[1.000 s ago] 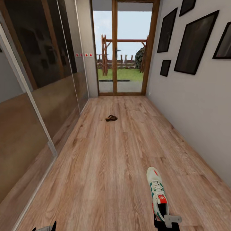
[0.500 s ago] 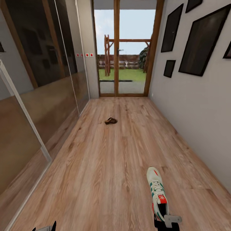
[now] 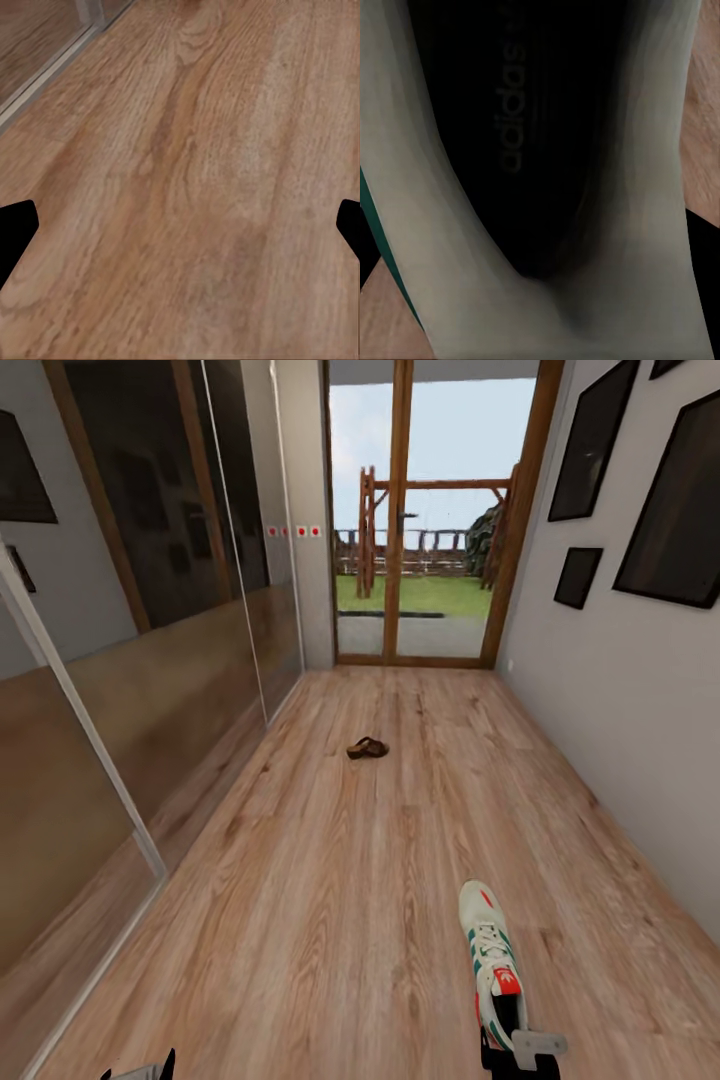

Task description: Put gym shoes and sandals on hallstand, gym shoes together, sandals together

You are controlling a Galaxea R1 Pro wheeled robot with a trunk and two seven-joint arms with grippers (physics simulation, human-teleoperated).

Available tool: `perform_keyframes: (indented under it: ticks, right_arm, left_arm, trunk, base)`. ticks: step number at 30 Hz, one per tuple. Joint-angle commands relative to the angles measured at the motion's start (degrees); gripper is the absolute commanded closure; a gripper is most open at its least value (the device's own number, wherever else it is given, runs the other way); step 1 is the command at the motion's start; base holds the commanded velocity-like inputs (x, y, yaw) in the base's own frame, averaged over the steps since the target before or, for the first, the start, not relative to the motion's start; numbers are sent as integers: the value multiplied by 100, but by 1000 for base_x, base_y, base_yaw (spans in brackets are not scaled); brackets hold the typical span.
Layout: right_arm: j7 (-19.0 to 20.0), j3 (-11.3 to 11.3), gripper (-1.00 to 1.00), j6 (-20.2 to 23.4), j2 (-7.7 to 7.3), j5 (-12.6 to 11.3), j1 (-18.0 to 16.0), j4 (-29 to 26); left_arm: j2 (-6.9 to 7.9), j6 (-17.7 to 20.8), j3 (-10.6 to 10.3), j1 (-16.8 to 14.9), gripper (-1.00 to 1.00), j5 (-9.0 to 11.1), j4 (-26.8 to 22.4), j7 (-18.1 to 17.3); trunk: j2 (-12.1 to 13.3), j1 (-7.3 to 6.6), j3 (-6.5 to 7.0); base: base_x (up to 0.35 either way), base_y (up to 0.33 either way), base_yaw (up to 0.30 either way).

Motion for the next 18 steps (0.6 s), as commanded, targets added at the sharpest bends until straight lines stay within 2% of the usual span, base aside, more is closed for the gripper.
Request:
perform_keyframes:
  ticks: [1, 12, 18]
  right_arm:
    - [-27, -32, 100, -13, 4, 61, -4, 4]
    - [-6, -32, 100, -12, 5, 68, -4, 2]
    - [-9, -32, 100, -12, 4, 69, -4, -1]
  left_arm:
    - [-3, -23, 50, -6, -100, -57, 3, -23]
    - [-3, -21, 53, -6, -100, -57, 3, -23]
    - [-3, -28, 54, -6, -100, -56, 3, -23]
  trunk:
    - [-2, 2, -5]
    - [-2, 2, -5]
    - [-2, 2, -5]
  base:
    - [334, -89, 14]
    - [334, -87, 3]
    - [335, -25, 0]
